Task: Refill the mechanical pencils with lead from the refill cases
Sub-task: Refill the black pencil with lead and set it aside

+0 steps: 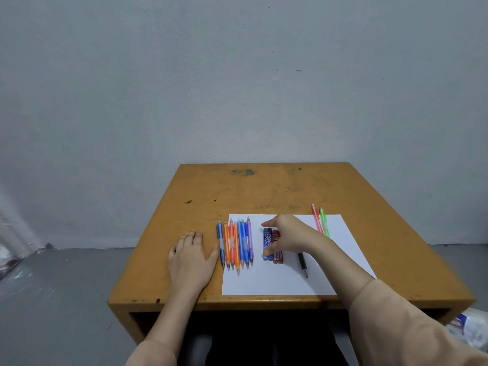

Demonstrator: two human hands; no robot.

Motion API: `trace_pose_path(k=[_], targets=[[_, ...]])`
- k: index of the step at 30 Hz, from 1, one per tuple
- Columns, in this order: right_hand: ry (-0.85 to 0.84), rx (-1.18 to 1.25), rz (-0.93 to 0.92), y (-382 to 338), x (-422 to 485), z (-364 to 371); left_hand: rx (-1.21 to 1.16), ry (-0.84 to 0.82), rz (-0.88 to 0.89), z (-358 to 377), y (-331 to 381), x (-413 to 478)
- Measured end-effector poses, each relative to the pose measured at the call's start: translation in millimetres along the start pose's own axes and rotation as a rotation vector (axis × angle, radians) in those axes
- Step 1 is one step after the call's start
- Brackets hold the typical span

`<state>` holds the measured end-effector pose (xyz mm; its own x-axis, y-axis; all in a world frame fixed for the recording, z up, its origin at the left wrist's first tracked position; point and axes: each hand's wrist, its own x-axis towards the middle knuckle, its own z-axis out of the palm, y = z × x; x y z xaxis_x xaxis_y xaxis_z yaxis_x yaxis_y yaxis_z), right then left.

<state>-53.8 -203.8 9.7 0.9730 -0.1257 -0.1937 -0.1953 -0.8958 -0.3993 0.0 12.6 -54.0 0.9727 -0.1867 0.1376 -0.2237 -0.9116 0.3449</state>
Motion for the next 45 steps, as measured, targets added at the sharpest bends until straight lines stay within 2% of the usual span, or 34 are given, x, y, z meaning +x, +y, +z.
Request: trace_pose_path(k=[4, 15, 28, 38, 45], targets=[[-0.005, -0.107, -0.01, -1.7, 5.2, 4.3, 0.005, 0.004, 0.009, -1.2, 0.3, -0.3], [0.022, -0.133, -0.046, -8.5, 3.5, 5.4, 0.02, -0.005, 0.004, -1.4, 1.6, -0.2], [0.29, 0.265, -0.086, -18.6, -18.4, 4.3, 0.002, 0.004, -0.007, -0.2, 1.0, -0.2], [0.447, 0.697, -0.057, -17.9, -37.8, -5.3, -0.189, 0.088, -0.022, 0.7, -3.8, 1.4], [0.572, 0.86, -0.07, -17.5, -49.9, -1.3, -0.22, 0.19, 0.117, -4.2, 5.3, -9.0]])
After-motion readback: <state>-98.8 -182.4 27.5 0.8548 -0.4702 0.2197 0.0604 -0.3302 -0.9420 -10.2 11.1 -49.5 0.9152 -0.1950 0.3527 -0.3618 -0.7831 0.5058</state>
